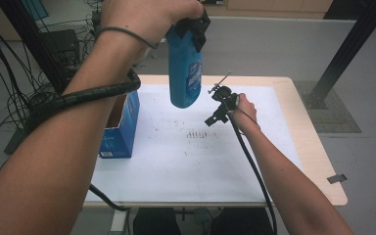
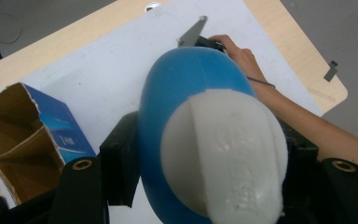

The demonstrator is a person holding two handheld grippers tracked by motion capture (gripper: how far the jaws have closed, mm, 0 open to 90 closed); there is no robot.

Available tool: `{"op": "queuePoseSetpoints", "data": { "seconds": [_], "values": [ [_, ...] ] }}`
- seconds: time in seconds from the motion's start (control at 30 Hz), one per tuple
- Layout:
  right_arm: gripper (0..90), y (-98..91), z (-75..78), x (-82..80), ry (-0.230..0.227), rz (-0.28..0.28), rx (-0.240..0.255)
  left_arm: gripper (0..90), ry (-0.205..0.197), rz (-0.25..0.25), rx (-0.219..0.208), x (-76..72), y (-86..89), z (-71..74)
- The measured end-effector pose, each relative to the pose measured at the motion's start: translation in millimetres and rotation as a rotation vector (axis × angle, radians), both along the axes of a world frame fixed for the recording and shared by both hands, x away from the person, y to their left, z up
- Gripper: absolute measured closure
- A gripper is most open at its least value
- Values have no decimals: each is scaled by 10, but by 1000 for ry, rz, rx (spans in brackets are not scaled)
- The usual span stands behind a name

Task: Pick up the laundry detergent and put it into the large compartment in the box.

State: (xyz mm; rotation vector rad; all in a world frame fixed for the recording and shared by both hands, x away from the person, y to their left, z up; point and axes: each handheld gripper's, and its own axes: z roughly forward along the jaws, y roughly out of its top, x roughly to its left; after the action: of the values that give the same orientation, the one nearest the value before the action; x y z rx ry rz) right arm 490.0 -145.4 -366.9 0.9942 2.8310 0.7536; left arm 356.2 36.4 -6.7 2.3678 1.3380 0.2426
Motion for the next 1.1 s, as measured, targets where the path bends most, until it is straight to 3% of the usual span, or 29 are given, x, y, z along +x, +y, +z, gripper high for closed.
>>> {"op": "queuePoseSetpoints", "data": {
  "seconds": [0.33,0.53,0.57,0.9,1.1],
  "values": [
    [44,-12,-10,10,6,-4,4,376,8,113,-2,160,357,-52],
    [43,-8,-21,21,5,-2,2,377,5,212,-3,252,663,-90],
    [43,-10,-18,23,8,-2,1,377,4,247,6,273,754,-107],
    [43,-46,-21,33,9,-8,6,376,11,327,-15,334,1092,-175],
    [43,-60,-20,34,7,-8,7,377,5,371,19,347,1245,-198]
  ]
}}
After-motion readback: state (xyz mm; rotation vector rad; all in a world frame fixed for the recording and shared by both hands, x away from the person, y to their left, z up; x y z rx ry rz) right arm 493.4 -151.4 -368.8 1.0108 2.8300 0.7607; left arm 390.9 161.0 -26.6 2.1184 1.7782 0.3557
